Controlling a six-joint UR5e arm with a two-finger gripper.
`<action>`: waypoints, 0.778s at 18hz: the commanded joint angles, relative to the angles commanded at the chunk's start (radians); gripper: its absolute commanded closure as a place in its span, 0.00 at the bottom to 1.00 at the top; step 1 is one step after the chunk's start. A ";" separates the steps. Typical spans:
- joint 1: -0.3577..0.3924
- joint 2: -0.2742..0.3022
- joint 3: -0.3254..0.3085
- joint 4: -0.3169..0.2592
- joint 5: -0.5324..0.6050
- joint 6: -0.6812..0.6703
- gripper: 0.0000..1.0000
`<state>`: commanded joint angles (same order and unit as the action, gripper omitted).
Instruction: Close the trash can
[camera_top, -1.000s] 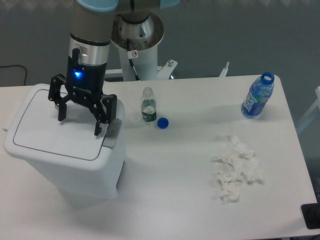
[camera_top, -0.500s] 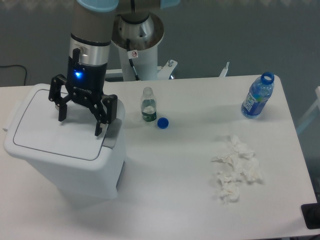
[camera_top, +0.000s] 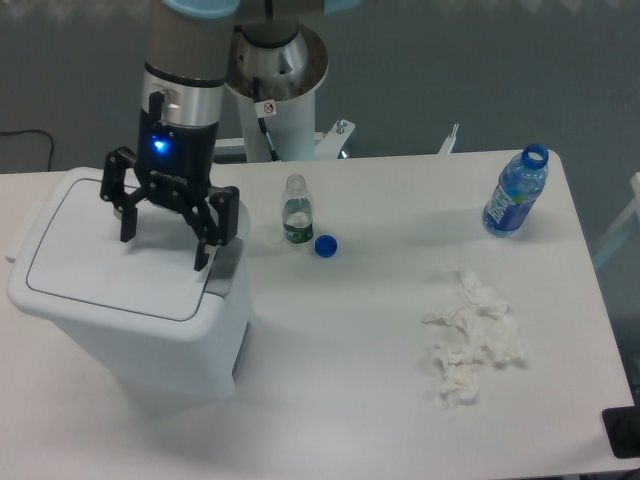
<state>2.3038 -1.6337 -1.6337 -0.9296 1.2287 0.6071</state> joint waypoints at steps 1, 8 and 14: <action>0.018 0.002 0.000 0.000 0.002 0.031 0.00; 0.109 0.011 -0.003 -0.005 0.136 0.241 0.00; 0.213 0.005 -0.021 -0.009 0.259 0.473 0.00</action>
<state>2.5171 -1.6291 -1.6551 -0.9388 1.4879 1.0796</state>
